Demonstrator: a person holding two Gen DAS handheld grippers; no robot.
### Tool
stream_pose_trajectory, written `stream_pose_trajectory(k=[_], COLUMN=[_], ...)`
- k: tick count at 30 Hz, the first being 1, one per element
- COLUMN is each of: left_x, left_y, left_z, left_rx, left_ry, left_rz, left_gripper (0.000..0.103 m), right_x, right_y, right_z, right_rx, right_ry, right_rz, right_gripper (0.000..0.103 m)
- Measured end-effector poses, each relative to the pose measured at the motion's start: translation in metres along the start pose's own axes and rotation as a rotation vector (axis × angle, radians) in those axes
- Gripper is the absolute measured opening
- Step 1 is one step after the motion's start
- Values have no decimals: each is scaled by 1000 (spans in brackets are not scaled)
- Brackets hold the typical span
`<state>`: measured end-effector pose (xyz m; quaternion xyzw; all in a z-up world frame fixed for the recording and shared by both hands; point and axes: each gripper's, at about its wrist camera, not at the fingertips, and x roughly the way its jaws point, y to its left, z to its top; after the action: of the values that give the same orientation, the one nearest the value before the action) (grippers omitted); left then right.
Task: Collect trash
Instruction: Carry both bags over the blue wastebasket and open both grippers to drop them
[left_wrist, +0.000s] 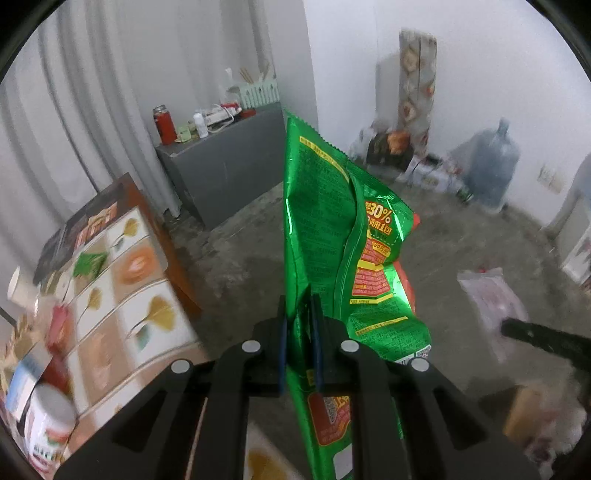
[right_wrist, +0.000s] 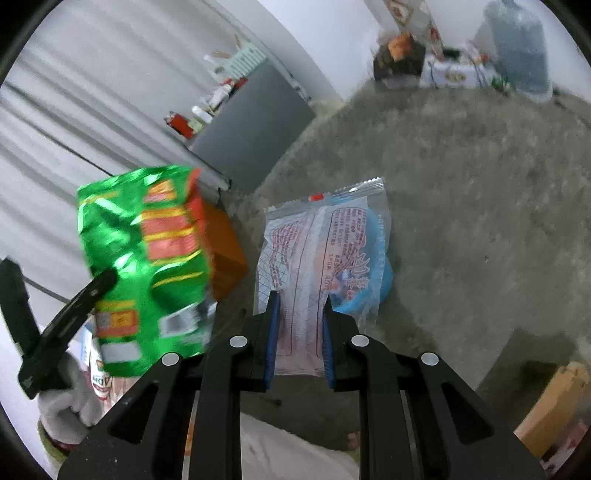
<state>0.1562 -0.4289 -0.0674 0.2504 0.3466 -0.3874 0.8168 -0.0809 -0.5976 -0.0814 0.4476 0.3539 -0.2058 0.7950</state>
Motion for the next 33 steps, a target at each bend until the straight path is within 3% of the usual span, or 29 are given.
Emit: stream_pose_trajectory(k=[5,11,12,14,15,17,21,26,29,31,32,33], left_x=[68,120,125,138,144,155,169,192,214,238,250,260], left_y=[-23,-11,-8,-7,-7,-10,-13,-27,-40,-48,-52,-56], left_z=[11,16,17,20,21,24,27,27,22,11,3,-3], left_rx=[55,45,44,48,50,51,40,16,-47,-97,-100,-102], left_ry=[44,90,95,101,103,110,128,174,220,295,356,414], left_rz=[85,143,149,161,164,167,155,131,107,47,31,17], left_gripper=[10,10,10,10,10,10,10,11,13,37,58,60], right_x=[58,145,160,187,199,214,214,179,162,155,150,146], right_y=[-8,-18,-21,-28,-32,-42,-63,-89,-104,-116,-119,-123], right_z=[18,40,43,48,50,51,46,37,33,26,24,20], right_rx=[49,146,167,191,198,207,266,296,320,343,351,360], right_ry=[83,179,193,205,202,194,172,123,103,95,96,96], right_rz=[28,64,65,50,30,7,-2,-6,-19,-29,-34,-40], right_gripper=[19,24,28,47,62,66,66,66,66,66,66,66])
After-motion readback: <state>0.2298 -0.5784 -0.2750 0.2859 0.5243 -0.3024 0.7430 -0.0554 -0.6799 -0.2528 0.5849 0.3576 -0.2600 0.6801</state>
